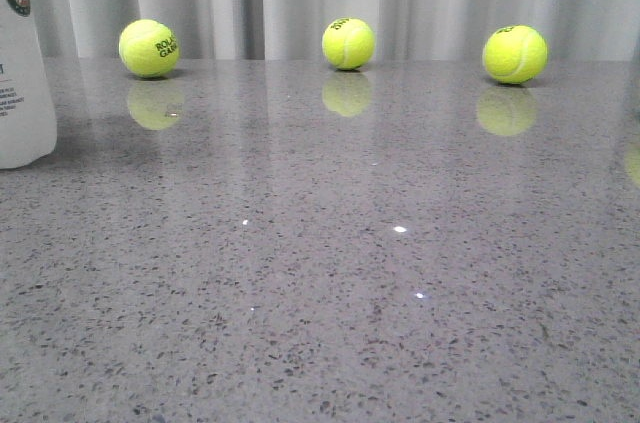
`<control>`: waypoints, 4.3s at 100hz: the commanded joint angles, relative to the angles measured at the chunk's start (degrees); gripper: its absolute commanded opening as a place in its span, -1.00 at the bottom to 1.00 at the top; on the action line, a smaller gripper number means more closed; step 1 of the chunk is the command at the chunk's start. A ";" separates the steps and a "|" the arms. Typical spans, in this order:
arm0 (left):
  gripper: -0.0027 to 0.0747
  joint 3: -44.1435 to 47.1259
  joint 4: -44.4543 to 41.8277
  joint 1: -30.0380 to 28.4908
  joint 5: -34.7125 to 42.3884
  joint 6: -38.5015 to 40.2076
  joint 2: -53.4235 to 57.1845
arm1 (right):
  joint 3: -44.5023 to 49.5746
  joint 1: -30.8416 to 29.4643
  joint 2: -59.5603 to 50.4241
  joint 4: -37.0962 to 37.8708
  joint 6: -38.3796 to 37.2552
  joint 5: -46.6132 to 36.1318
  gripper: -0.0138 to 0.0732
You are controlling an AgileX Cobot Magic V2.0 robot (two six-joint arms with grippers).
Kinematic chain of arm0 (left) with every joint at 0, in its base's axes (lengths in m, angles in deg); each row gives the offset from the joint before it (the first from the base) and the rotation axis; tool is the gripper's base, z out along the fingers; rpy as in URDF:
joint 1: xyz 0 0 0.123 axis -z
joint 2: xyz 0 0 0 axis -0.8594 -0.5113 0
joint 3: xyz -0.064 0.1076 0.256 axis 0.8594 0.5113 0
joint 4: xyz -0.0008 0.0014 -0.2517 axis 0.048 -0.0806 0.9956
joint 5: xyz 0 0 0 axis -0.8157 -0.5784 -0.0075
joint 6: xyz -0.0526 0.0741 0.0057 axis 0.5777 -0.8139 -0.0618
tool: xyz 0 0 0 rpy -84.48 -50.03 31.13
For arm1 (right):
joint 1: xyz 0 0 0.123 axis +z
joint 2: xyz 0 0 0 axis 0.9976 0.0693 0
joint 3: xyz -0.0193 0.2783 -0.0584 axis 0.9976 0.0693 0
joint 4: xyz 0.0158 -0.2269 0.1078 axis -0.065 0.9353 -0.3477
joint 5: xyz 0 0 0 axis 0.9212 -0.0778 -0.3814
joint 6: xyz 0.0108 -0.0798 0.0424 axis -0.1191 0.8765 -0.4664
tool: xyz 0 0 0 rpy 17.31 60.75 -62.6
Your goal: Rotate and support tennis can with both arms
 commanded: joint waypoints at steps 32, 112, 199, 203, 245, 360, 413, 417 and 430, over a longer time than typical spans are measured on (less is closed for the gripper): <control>0.45 -5.03 1.25 -0.05 -0.82 0.14 4.31 | -1.40 -0.39 0.44 0.62 -0.07 -4.92 -0.84; 0.45 34.95 -9.40 -0.05 36.56 12.00 45.05 | -1.40 -0.39 0.44 0.62 -0.07 -4.92 -0.84; -0.99 62.42 -6.94 -0.05 58.69 12.00 61.16 | -1.40 -0.39 0.44 0.62 -0.07 -4.92 -0.84; -0.99 62.42 -6.94 -0.05 58.69 12.00 61.16 | -1.40 -0.39 0.44 0.62 -0.07 -4.92 -0.84; -0.99 62.42 -6.94 -0.05 58.58 12.00 61.16 | -1.40 -0.39 0.44 0.62 -0.07 -4.92 -0.84; -0.99 93.97 -17.69 -9.82 72.75 12.00 84.80 | -1.40 -0.39 0.44 0.62 -0.07 -4.92 -0.84; -0.99 93.97 -16.30 -9.82 74.41 12.00 84.80 | -1.40 -0.39 0.44 0.62 -0.07 -4.92 -0.84; -0.99 93.97 -16.30 -9.82 74.41 12.00 84.80 | -1.40 -0.39 0.44 0.62 -0.07 -4.92 -0.84; -0.99 93.97 -16.30 -9.82 74.41 12.00 84.80 | -1.40 -0.39 0.44 0.62 -0.07 -4.92 -0.84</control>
